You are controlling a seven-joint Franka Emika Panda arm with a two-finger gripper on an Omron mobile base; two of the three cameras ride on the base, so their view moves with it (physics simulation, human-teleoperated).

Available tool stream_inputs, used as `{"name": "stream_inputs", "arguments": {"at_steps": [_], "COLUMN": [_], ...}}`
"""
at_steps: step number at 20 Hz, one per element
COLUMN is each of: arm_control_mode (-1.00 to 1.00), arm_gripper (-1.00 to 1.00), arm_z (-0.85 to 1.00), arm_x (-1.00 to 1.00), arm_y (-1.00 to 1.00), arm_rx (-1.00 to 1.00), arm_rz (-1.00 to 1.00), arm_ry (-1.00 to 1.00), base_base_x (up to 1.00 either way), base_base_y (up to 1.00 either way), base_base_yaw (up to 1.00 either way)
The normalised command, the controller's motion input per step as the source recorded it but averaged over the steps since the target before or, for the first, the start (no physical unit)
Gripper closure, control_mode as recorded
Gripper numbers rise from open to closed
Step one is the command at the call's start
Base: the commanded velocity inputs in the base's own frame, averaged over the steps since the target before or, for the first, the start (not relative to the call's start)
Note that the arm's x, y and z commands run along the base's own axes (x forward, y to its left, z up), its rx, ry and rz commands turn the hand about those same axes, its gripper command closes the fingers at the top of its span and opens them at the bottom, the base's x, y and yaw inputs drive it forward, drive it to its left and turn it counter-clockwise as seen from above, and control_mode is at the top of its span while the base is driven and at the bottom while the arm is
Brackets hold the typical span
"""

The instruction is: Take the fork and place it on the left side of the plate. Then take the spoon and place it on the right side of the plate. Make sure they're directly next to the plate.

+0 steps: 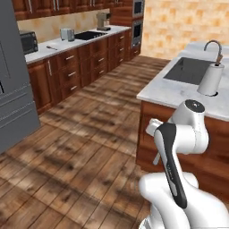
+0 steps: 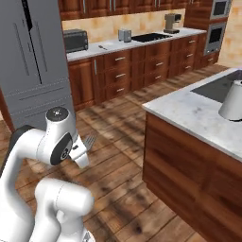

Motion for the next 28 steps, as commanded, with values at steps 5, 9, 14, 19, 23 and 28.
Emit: {"name": "stream_inputs", "arguments": {"at_steps": [5,9,14,19,23,28], "arm_control_mode": [1.00,1.00,1.00,1.00,1.00,1.00], "arm_gripper": [1.00,1.00,1.00,1.00,1.00,1.00], "arm_z": [0.00,0.00,0.00,0.00,0.00,0.00], "arm_x": [0.00,0.00,0.00,0.00,0.00,0.00], "arm_y": [0.00,0.00,0.00,0.00,0.00,0.00], "arm_rx": [0.00,0.00,0.00,0.00,0.00,0.00], "arm_rz": [0.00,0.00,0.00,0.00,0.00,0.00], "arm_ry": [0.00,0.00,0.00,0.00,0.00,0.00], "base_base_x": [-0.23,-0.11,-0.05,-0.01,0.00,0.11], "base_base_y": [-1.00,-1.00,-1.00,-1.00,-1.00,-1.00], "base_base_yaw": [0.00,0.00,0.00,0.00,0.00,0.00]}}
